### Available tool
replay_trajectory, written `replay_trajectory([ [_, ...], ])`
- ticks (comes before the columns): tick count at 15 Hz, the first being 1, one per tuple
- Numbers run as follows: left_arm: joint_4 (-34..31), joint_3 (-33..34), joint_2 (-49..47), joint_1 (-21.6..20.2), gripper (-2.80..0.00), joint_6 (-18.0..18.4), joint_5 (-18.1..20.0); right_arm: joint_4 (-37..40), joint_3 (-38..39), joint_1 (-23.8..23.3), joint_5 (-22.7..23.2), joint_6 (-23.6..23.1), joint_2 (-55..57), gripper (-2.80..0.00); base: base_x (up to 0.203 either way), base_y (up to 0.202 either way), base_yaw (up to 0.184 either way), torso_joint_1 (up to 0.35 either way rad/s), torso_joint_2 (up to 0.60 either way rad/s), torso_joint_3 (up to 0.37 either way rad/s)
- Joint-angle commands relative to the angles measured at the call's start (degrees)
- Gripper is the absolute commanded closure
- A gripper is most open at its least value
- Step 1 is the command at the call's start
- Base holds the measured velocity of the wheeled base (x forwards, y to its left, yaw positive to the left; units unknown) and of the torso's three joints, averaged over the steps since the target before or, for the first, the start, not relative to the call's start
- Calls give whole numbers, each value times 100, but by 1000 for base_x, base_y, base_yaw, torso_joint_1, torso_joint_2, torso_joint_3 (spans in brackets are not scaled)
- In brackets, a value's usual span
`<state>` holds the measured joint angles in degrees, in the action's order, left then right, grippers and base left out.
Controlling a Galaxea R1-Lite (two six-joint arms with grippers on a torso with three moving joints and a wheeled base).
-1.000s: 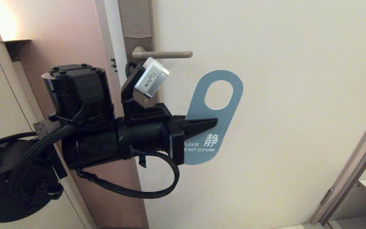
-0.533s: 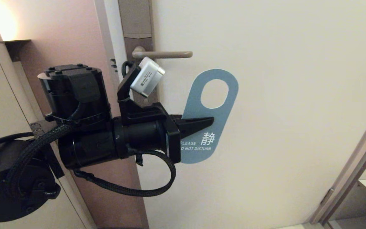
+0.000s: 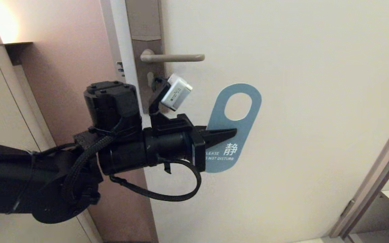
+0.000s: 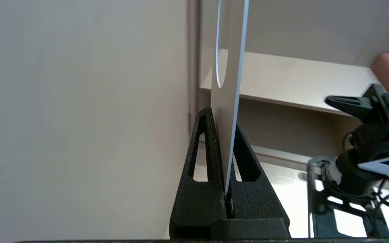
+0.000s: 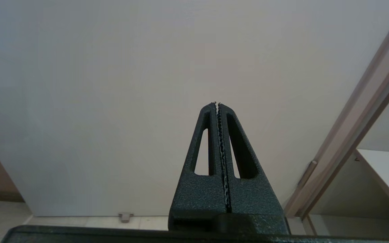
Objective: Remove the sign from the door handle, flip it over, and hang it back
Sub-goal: Hand it to the other hand
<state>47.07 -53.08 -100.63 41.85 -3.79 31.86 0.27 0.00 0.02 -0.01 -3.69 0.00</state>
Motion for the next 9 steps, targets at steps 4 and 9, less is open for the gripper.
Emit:
replay_trajectory([
  [4, 74, -23, -229, 148, 0, -7, 22, 42, -26, 6, 70, 19, 0, 0, 0, 0, 0, 0, 0, 0],
  [9, 74, -27, -248, 227, 0, -7, 20, 596, -619, 5, 308, -8, 357, 0, 0, 0, 0, 0, 0, 0],
])
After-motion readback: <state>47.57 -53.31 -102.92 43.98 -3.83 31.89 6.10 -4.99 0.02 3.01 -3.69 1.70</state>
